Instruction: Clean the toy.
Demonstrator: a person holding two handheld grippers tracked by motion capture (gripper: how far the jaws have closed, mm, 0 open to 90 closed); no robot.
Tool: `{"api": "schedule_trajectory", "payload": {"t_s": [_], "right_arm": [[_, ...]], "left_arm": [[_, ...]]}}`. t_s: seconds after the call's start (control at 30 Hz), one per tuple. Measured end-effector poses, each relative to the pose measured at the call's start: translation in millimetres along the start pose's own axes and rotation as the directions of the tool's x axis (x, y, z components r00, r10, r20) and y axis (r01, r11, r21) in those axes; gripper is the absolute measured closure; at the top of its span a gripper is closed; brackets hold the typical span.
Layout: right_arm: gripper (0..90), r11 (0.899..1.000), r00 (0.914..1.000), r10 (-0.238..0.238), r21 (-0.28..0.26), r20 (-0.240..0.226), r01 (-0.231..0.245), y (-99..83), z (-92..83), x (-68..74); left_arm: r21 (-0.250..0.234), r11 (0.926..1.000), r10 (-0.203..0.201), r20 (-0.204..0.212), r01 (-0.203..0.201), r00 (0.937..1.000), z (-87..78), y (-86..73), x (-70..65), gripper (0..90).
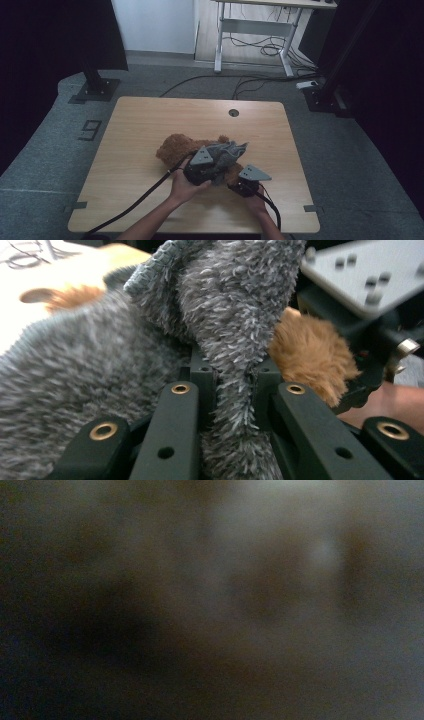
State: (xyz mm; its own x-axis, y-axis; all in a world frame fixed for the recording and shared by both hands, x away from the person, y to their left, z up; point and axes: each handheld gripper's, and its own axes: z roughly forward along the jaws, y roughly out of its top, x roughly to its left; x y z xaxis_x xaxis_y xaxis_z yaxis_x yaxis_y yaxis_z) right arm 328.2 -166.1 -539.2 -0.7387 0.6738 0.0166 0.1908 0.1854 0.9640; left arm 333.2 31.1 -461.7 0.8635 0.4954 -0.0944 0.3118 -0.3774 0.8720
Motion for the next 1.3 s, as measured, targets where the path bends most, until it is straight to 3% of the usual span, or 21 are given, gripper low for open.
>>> {"api": "schedule_trajectory", "payload": {"t_s": [0.1,0.23,0.43,0.57,0.7,0.73,0.8,0.9,1.03,1.17,1.3], "right_arm": [[68.2,1.0,1.0,0.006,0.007,0.001,-0.006,-1.6,0.6,-1.0],[68.8,1.0,0.9999,-0.006,0.009,0.01,0.006,-1.3,0.4,-0.5],[69.4,1.0,0.9997,-0.024,0.018,0.006,0.024,-1.4,-3.0,0.6],[69.4,0.999,0.9995,-0.031,0.021,-0.004,0.031,-3.2,-5.8,0.6],[69.4,0.999,0.9992,-0.038,0.026,-0.014,0.038,-6.7,-8.4,2.2],[69.3,0.999,0.9993,-0.034,0.026,-0.016,0.035,-7.6,-9.2,2.0],[68.8,0.999,0.9995,-0.025,0.027,-0.022,0.026,-9.0,-10.8,1.2],[65.3,0.999,0.9993,-0.022,0.026,-0.03,0.023,-9.8,-12.0,1.8],[45.7,0.999,0.9992,-0.017,0.049,-0.037,0.019,-10.8,-17.9,2.5],[31.4,0.998,0.9983,0.025,0.058,-0.052,-0.022,-12.6,-34.7,3.0],[26.4,0.995,0.994,0.09,0.037,-0.062,-0.088,-16.8,-59.1,-4.2]], "left_arm": [[0.005,1.0,-0.001,-0.002,0.001,1.0,0.6,-0.2,1.6,78.0],[0.03,0.9992,0.027,-0.073,-0.025,0.9969,-4.9,-2.6,7.8,78.0],[-0.013,0.9991,-0.042,-0.118,0.041,0.9921,-32.9,-11.0,34.3,77.9],[-0.051,0.994,-0.104,-0.173,0.096,0.9794,-61.6,-18.2,60.7,77.8],[-0.079,0.9853,-0.166,-0.238,0.151,0.9569,-86.3,-29.0,87.5,77.8],[-0.089,0.9808,-0.19,-0.239,0.174,0.9521,-90.4,-32.3,93.8,77.8],[-0.09,0.9737,-0.225,-0.224,0.209,0.9483,-93.6,-38.8,102.5,77.6],[-0.092,0.9688,-0.244,-0.199,0.23,0.949,-90.4,-45.2,104.4,77.5],[-0.087,0.9711,-0.236,-0.195,0.222,0.9522,-87.5,-47.8,101.8,77.6],[-0.082,0.9716,-0.233,-0.185,0.222,0.9546,-86.6,-52.9,99.4,77.6],[-0.089,0.9706,-0.236,-0.176,0.224,0.9556,-87.3,-57.2,96.8,77.6]]}}
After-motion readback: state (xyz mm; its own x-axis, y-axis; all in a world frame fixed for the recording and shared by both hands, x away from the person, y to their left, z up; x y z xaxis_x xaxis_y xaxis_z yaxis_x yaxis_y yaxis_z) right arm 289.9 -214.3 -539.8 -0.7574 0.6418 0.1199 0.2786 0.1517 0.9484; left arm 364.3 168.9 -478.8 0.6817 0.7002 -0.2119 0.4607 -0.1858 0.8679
